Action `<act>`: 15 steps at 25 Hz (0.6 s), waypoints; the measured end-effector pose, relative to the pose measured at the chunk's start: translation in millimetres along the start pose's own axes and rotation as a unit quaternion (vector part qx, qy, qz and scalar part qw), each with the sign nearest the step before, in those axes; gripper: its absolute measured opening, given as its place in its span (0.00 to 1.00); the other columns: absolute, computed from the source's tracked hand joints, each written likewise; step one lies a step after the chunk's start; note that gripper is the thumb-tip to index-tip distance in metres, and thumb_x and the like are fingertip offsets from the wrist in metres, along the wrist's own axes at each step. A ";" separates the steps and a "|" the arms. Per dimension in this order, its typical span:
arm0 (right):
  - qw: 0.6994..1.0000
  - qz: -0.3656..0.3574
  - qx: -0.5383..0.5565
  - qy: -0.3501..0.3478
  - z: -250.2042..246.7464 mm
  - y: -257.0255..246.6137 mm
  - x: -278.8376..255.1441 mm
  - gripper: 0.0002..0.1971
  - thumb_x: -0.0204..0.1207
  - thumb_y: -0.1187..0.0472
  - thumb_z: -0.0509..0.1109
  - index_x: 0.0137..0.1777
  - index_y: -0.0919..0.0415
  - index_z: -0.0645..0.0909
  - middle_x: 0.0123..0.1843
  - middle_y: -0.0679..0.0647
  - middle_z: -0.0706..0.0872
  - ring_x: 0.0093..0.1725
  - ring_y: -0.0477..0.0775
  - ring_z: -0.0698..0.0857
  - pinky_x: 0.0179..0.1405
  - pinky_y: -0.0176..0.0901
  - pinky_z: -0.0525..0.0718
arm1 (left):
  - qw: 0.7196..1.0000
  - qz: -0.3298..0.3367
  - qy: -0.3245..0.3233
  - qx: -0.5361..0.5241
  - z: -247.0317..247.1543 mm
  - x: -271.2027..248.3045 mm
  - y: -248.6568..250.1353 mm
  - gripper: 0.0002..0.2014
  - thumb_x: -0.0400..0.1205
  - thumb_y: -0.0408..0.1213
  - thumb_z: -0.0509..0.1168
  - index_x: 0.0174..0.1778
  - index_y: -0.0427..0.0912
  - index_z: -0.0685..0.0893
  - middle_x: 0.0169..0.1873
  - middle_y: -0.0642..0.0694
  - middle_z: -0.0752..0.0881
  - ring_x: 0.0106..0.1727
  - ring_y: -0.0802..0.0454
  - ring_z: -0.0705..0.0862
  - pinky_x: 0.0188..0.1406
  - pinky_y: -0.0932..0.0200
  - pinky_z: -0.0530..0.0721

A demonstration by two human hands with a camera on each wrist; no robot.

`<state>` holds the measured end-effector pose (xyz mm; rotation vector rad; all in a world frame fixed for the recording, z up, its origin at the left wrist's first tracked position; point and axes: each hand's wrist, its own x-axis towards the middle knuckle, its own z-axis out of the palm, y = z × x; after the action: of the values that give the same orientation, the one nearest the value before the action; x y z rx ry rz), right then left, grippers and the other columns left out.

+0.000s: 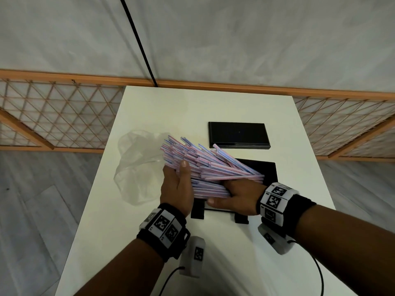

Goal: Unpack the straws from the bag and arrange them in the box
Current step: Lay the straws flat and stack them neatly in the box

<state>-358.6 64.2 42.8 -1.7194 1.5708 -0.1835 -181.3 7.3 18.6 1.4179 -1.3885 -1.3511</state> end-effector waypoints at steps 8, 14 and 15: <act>0.999 0.004 -0.053 0.013 5.9 2.0 9.5 0.34 0.73 0.24 0.59 0.78 0.33 0.66 0.77 0.37 0.74 0.77 0.37 0.68 0.80 0.39 0.61 | 0.994 0.103 -0.011 0.043 7.6 -1.0 -11.6 0.23 0.84 0.60 0.53 0.70 0.51 0.71 0.67 0.51 0.81 0.70 0.55 0.80 0.73 0.52 0.76; 0.980 0.091 -0.173 0.037 7.3 -2.6 1.2 0.46 0.69 0.19 0.52 0.78 0.51 0.68 0.74 0.54 0.79 0.74 0.56 0.75 0.75 0.45 0.71 | 0.996 0.060 -0.023 0.063 1.6 -1.9 -4.5 0.18 0.87 0.47 0.60 0.72 0.49 0.70 0.62 0.54 0.79 0.62 0.57 0.79 0.50 0.80 0.71; 0.977 0.101 -0.183 0.033 8.5 -0.9 -0.7 0.45 0.70 0.19 0.51 0.76 0.53 0.71 0.70 0.56 0.82 0.71 0.57 0.78 0.72 0.45 0.73 | 0.997 0.047 -0.024 0.063 0.5 -2.2 -3.9 0.19 0.88 0.46 0.60 0.73 0.47 0.71 0.62 0.54 0.80 0.61 0.57 0.79 0.50 0.76 0.70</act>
<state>-353.1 68.6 37.8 -1.8245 1.9074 0.1642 -180.7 10.1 15.2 1.3907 -1.5756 -1.2643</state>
